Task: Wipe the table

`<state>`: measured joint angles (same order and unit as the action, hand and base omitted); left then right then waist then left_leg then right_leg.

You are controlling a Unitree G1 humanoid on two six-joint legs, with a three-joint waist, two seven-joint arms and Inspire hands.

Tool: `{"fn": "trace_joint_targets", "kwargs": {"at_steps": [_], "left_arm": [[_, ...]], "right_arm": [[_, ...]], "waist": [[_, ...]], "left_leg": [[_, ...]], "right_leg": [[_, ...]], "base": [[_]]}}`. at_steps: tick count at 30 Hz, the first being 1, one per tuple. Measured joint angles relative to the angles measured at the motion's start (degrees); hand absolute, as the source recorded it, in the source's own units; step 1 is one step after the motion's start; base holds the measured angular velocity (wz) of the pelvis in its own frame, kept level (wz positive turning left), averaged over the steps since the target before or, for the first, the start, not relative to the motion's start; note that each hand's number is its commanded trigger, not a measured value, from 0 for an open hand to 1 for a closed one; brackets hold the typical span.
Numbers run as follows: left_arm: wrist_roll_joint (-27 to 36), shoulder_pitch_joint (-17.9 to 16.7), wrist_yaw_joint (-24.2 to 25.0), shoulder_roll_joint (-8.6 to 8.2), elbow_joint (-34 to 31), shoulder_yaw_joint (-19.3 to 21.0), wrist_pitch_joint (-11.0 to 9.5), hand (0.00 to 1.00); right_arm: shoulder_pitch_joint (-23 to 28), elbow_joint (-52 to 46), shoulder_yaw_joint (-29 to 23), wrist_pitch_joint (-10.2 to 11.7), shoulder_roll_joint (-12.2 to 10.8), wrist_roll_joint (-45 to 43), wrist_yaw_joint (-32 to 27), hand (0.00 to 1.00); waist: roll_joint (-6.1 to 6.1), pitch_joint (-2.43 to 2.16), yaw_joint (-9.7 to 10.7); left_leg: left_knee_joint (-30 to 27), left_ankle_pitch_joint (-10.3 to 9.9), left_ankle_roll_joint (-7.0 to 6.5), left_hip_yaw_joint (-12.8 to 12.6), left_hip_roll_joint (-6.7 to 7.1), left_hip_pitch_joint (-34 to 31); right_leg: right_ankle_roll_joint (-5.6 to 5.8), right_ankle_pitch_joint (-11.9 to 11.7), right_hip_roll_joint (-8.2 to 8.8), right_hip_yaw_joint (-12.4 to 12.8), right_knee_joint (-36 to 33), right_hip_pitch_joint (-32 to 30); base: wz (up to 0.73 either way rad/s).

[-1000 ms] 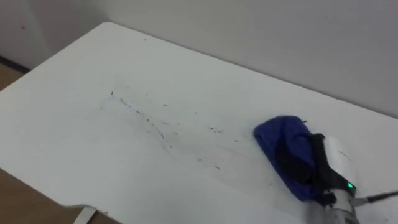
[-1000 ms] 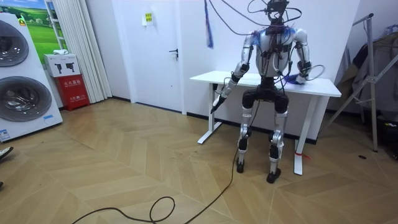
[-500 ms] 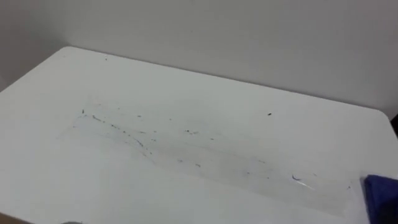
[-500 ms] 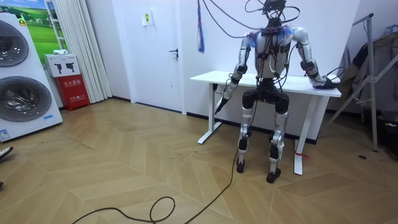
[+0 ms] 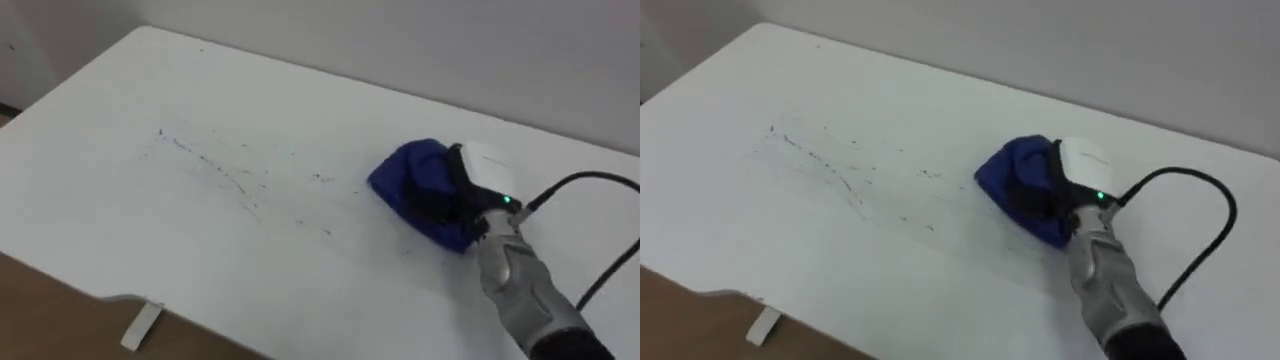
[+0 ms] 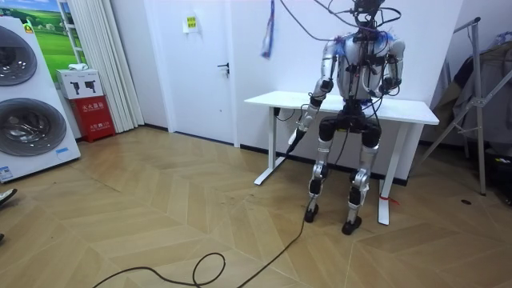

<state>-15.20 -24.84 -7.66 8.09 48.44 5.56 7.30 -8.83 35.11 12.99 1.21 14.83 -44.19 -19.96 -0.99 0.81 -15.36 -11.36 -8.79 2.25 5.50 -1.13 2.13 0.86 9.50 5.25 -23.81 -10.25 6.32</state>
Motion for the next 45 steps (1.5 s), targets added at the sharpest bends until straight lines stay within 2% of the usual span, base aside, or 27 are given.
{"fn": "trace_joint_targets", "kwargs": {"at_steps": [1,3,4,5,6,7,8,9,11,13,15,21,25,29,30,31,32,33,35,36,37,38,39,40,42,45], "left_arm": [[0.0,-0.4,0.0,0.0,0.0,0.0,0.0,0.0],[-0.5,-0.4,0.3,-0.07,0.1,1.1,0.0,0.0],[-0.8,0.0,0.5,-0.05,0.1,1.7,0.0,0.0],[-2.0,0.5,0.5,-0.1,0.5,3.3,-0.2,0.0],[-2.9,1.4,0.5,-0.07,0.5,4.8,-0.3,0.0],[-3.2,1.6,0.5,-0.07,0.2,5.7,-0.3,0.0],[-4.1,1.8,0.5,-0.08,-0.7,7.2,-0.4,0.0],[-5.8,1.8,0.4,0.01,-1.8,8.9,-0.4,0.0],[-7.2,1.7,-0.2,0.38,-2.2,10.3,-0.4,0.0],[-7.8,0.8,-0.2,0.39,-4.0,10.7,-0.2,0.0],[-8.0,-1.0,-0.3,0.39,-6.8,11.3,-0.2,0.0],[-7.4,-0.8,-0.8,0.34,-6.8,11.7,-0.4,0.0],[-6.3,0.1,-1.8,0.47,-6.2,10.4,-0.7,0.0],[-1.0,0.3,-3.2,0.63,-3.1,5.2,-0.6,0.0],[0.1,0.3,-3.2,0.51,-2.7,3.6,-0.5,0.0],[0.1,0.4,-3.2,0.4,-2.5,3.1,-0.5,0.0],[0.3,1.0,-3.2,0.31,-1.5,2.2,-0.6,0.0],[1.4,1.6,-3.2,0.41,-1.1,1.5,-0.5,0.0],[2.1,1.9,-3.1,0.79,-1.3,0.2,-0.6,0.0],[2.2,2.2,-3.1,0.69,-1.3,-0.4,-0.6,0.0],[2.2,2.3,-3.1,0.6,-1.3,-0.7,-0.6,0.0],[2.1,2.8,-3.1,0.6,-1.3,-1.5,-0.6,0.0],[2.1,2.9,-3.1,0.59,-1.4,-2.2,-0.6,0.0],[2.1,2.8,-3.1,0.59,-1.6,-2.5,-0.6,0.0],[2.1,1.8,-3.1,0.61,-1.9,-2.6,-0.5,0.0],[2.3,-0.1,-3.1,0.55,-1.9,-2.6,-0.2,0.0]], "right_arm": [[1.1,0.1,-0.2,1.0,0.0,0.2,-1.0,1.0],[6.0,1.4,-2.1,5.0,-0.1,1.2,-6.3,1.0],[7.7,1.4,-3.3,5.8,-0.1,1.3,-7.7,1.0],[11.2,1.4,-5.5,7.2,0.0,1.9,-11.2,1.0],[14.7,1.2,-7.8,8.0,0.0,2.7,-14.4,1.0],[16.3,1.1,-8.8,8.3,0.0,3.4,-15.8,1.0],[19.2,1.2,-11.3,9.0,0.0,4.5,-18.6,1.0],[21.8,1.2,-13.4,9.4,0.1,5.4,-21.0,1.0],[24.9,1.3,-16.1,9.6,0.2,7.7,-23.6,1.0],[28.5,1.3,-18.2,10.3,1.2,9.7,-25.3,1.0],[31.9,2.3,-20.9,10.5,1.9,11.9,-25.7,1.0],[33.1,8.7,-25.3,10.4,3.6,15.9,-25.6,1.0],[31.4,8.8,-25.3,8.3,3.7,15.9,-24.0,1.0],[25.2,7.3,-23.4,2.2,3.2,15.9,-20.2,1.0],[23.2,6.4,-22.6,0.0,3.0,15.1,-18.8,1.0],[22.1,5.9,-22.1,-1.0,2.9,14.8,-18.1,1.0],[19.9,4.6,-20.6,-3.1,2.5,14.3,-16.2,1.0],[17.6,3.6,-18.4,-4.2,2.4,13.4,-14.4,1.0],[16.0,-0.5,-14.5,-5.7,2.2,9.4,-11.5,1.0],[14.8,-2.8,-11.5,-6.3,1.8,6.7,-9.9,0.94],[14.0,-3.8,-10.0,-6.4,1.5,5.3,-9.0,0.65],[12.6,-5.2,-7.5,-6.5,1.0,3.4,-7.5,0.36],[11.7,-6.6,-5.4,-6.7,0.9,2.7,-6.2,0.09],[11.5,-7.2,-4.7,-6.8,0.9,2.5,-5.7,0.0],[10.9,-9.3,-2.8,-7.0,0.7,1.5,-4.6,0.0],[11.6,-9.7,-2.3,-6.0,1.0,1.4,-4.3,0.0]], "waist": [[-0.07,-0.03,0.7],[-0.63,-0.14,2.9],[-0.65,-0.33,3.2],[-0.78,-0.71,4.1],[-0.91,-1.35,4.9],[-1.0,-1.6,5.4],[-0.86,-1.73,6.0],[-0.86,-1.88,6.6],[-1.05,-1.91,8.4],[-1.08,-2.08,9.1],[-1.92,-2.71,10.3],[-2.42,-2.87,12.0],[-2.25,-2.83,10.9],[-1.95,-2.63,10.5],[-1.82,-2.46,10.1],[-1.66,-2.34,9.7],[-1.06,-1.93,8.3],[-0.63,-1.37,7.4],[-0.38,-0.74,7.1],[-0.26,-0.6,6.8],[-0.2,-0.41,6.6],[-0.18,-0.14,6.0],[-0.25,-0.07,5.3],[-0.43,0.05,5.1],[-0.26,-0.05,4.0],[-0.5,-0.09,4.5]], "left_leg": [[0.0,0.0,-0.01,-0.3,0.2,0.3],[0.1,-0.1,-0.12,-2.0,1.28,1.7],[0.1,-0.1,-0.24,-2.8,1.49,2.0],[0.3,-0.1,-0.53,-4.4,2.02,2.4],[0.4,-0.2,-0.72,-5.2,2.49,2.8],[0.5,-0.2,-0.8,-5.7,2.75,2.9],[0.7,-0.7,-1.68,-7.2,2.78,3.5],[0.7,-1.2,-2.53,-7.5,2.78,3.9],[1.0,-1.8,-3.41,-8.0,2.84,4.2],[1.1,-2.3,-4.0,-8.6,2.78,4.3],[0.8,-2.8,-4.35,-8.9,2.89,4.3],[0.1,-3.2,-4.92,-9.2,2.77,5.0],[-0.1,-3.6,-4.98,-10.2,2.35,5.4],[-0.4,-3.8,-4.55,-12.2,1.74,5.4],[-0.4,-3.9,-4.47,-12.4,1.5,5.3],[-0.4,-3.9,-4.48,-12.4,1.52,5.3],[-0.6,-3.9,-4.6,-11.2,1.69,5.1],[-1.2,-4.2,-5.02,-9.3,1.9,4.5],[-2.4,-4.4,-5.29,-6.2,1.99,3.0],[-2.5,-4.2,-5.04,-4.8,1.94,2.3],[-2.4,-4.1,-4.79,-4.5,1.86,2.2],[-2.5,-3.9,-4.39,-4.1,1.86,1.7],[-2.4,-3.7,-3.97,-3.7,1.74,1.3],[-2.2,-3.4,-3.49,-3.6,1.63,1.4],[-1.7,-3.1,-2.87,-3.6,1.02,1.6],[-0.7,-2.9,-2.49,-3.0,0.68,1.9]], "right_leg": [[0.22,0.1,0.13,0.1,0.4,0.8],[1.36,0.9,1.02,0.0,1.8,3.3],[1.6,1.1,1.3,0.0,1.7,3.6],[2.16,1.6,2.02,0.0,1.6,4.2],[2.66,2.0,2.59,0.1,1.6,4.6],[2.9,2.1,2.88,0.1,1.6,4.8],[3.23,2.2,3.11,0.4,1.4,5.1],[3.52,2.1,3.12,1.0,1.4,5.2],[3.91,2.0,3.29,1.5,1.4,5.4],[4.28,1.8,3.53,2.7,1.5,5.4],[4.64,1.5,3.69,3.2,1.3,5.4],[4.44,-0.3,3.37,3.3,0.6,5.7],[4.47,-0.6,3.3,3.9,0.6,5.8],[3.85,-1.5,2.57,4.9,0.6,4.8],[3.76,-1.6,2.48,5.0,0.6,4.5],[3.65,-1.6,2.36,5.1,0.6,4.3],[3.0,-2.1,1.76,6.2,0.5,3.4],[2.42,-2.6,1.1,6.4,0.5,2.6],[1.81,-2.9,0.08,6.4,0.5,1.5],[1.59,-3.0,-0.5,6.4,0.5,0.9],[1.42,-2.9,-0.75,6.4,0.5,0.7],[0.76,-2.5,-1.18,6.4,0.6,0.4],[0.35,-1.9,-1.49,6.3,0.6,0.1],[0.42,-1.4,-1.59,6.2,0.7,0.0],[-0.45,-0.7,-2.15,6.0,0.7,-0.3],[-0.92,-0.7,-2.64,4.8,1.5,0.7]], "base": [[0.48],[0.32],[0.21],[0.12],[0.11],[-0.03],[-0.15],[-0.18],[-0.1],[-0.17],[-0.12],[-0.03],[-0.17],[-0.34],[-0.4],[-0.66],[-0.75],[-0.66],[-0.19],[0.0],[0.05],[0.14],[0.18],[0.15],[0.03],[0.13]]}}
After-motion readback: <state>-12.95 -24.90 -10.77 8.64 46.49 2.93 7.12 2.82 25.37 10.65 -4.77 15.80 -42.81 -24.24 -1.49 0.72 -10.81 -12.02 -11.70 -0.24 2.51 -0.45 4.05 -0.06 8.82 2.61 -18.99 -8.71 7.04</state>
